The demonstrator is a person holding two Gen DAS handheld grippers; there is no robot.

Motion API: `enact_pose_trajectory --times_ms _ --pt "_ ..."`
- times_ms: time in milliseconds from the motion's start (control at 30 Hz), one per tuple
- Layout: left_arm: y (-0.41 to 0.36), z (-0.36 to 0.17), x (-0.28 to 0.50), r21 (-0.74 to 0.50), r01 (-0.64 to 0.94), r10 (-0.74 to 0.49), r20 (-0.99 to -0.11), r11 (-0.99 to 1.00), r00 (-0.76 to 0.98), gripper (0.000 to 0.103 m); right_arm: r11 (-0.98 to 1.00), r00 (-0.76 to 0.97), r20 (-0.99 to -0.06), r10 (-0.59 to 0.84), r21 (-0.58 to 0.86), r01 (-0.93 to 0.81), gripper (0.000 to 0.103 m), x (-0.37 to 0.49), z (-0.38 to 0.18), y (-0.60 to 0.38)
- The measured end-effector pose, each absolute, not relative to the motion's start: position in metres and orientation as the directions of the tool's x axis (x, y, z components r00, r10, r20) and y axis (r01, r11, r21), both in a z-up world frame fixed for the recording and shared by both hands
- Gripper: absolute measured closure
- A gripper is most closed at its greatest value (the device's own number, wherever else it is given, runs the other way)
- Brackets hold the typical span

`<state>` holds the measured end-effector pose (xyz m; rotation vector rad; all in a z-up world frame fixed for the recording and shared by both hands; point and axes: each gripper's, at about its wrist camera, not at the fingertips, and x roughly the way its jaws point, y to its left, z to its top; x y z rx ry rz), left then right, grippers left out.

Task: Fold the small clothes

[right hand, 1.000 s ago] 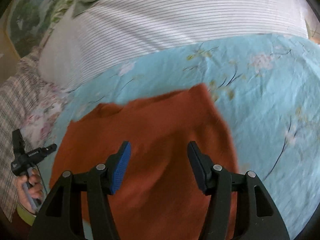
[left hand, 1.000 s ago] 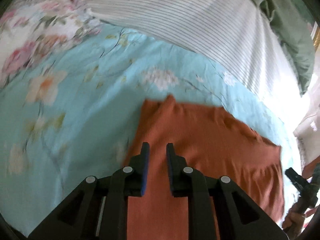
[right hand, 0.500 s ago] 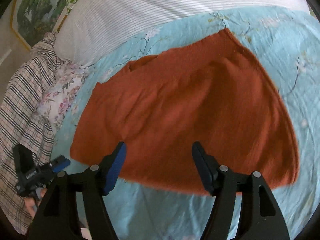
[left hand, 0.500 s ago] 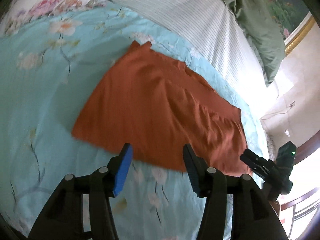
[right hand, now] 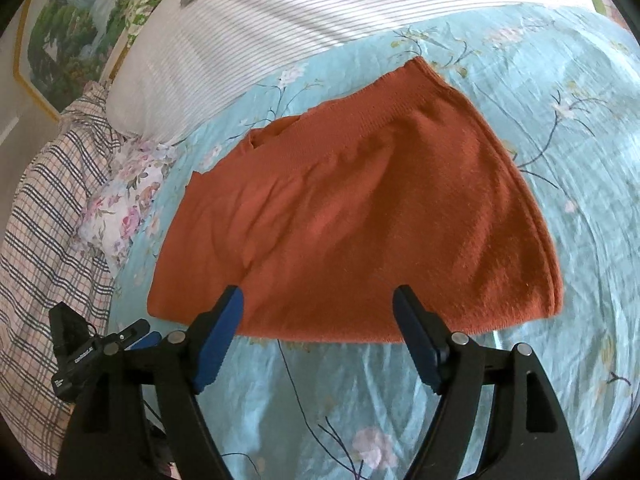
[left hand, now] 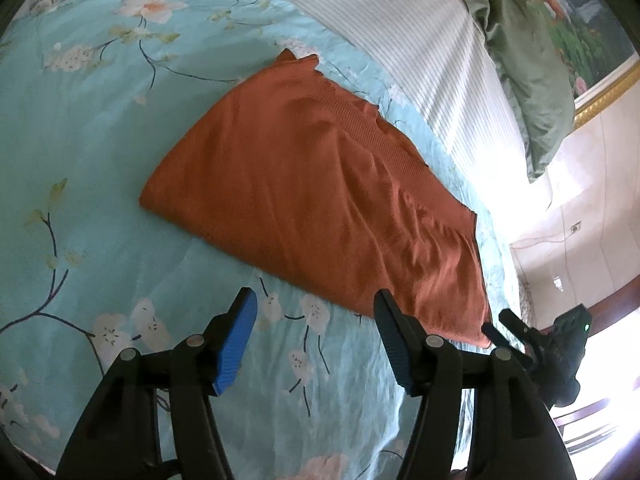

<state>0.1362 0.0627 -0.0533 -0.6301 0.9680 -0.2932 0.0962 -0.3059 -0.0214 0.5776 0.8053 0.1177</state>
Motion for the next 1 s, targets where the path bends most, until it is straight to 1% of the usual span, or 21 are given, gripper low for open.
enact_pose_trajectory --times_ms 67,333,567,667,733,767,833,867,900,1000 --pt "0.065 -0.058 0.138 -0.632 -0.059 -0.506 -0.669 0.772 0.545 0.038 0.833 0.704 -0.636 0.316 0.541 0.116 0.026 0.093 -0.021 -0.306" --pt "0.068 -0.082 0.154 -0.684 -0.122 -0.528 -0.653 0.719 0.543 0.038 0.829 0.697 -0.634 0.336 0.55 0.1 0.025 0.093 -0.024 -0.298" --pt "0.079 -0.086 0.177 -0.697 -0.166 -0.491 -0.634 0.697 0.598 0.038 0.827 0.696 -0.632 0.342 0.554 0.097 0.025 0.099 -0.027 -0.295" --pt "0.083 -0.085 0.192 -0.677 -0.183 -0.449 -0.641 0.713 0.622 0.04 0.827 0.696 -0.633 0.339 0.553 0.1 0.025 0.107 -0.028 -0.297" --pt "0.085 -0.083 0.199 -0.656 -0.199 -0.413 -0.652 0.728 0.636 0.048 0.825 0.697 -0.631 0.341 0.556 0.099 0.025 0.116 -0.029 -0.301" --pt "0.088 -0.082 0.202 -0.639 -0.211 -0.385 -0.66 0.74 0.645 0.054 0.823 0.698 -0.628 0.343 0.56 0.099 0.025 0.121 -0.03 -0.303" --pt "0.09 -0.079 0.208 -0.612 -0.222 -0.347 -0.669 0.759 0.657 0.068 0.82 0.699 -0.625 0.347 0.564 0.097 0.025 0.13 -0.029 -0.308" --pt "0.09 -0.077 0.211 -0.605 -0.214 -0.343 -0.669 0.767 0.66 0.083 0.82 0.699 -0.624 0.348 0.565 0.096 0.025 0.135 -0.029 -0.31" --pt "0.087 -0.074 0.214 -0.598 -0.196 -0.343 -0.664 0.777 0.665 0.089 0.818 0.699 -0.622 0.352 0.567 0.092 0.025 0.139 -0.029 -0.311" --pt "0.072 -0.055 0.215 -0.536 -0.141 -0.306 -0.657 0.833 0.689 0.093 0.809 0.7 -0.608 0.374 0.583 0.074 0.025 0.149 -0.027 -0.316"
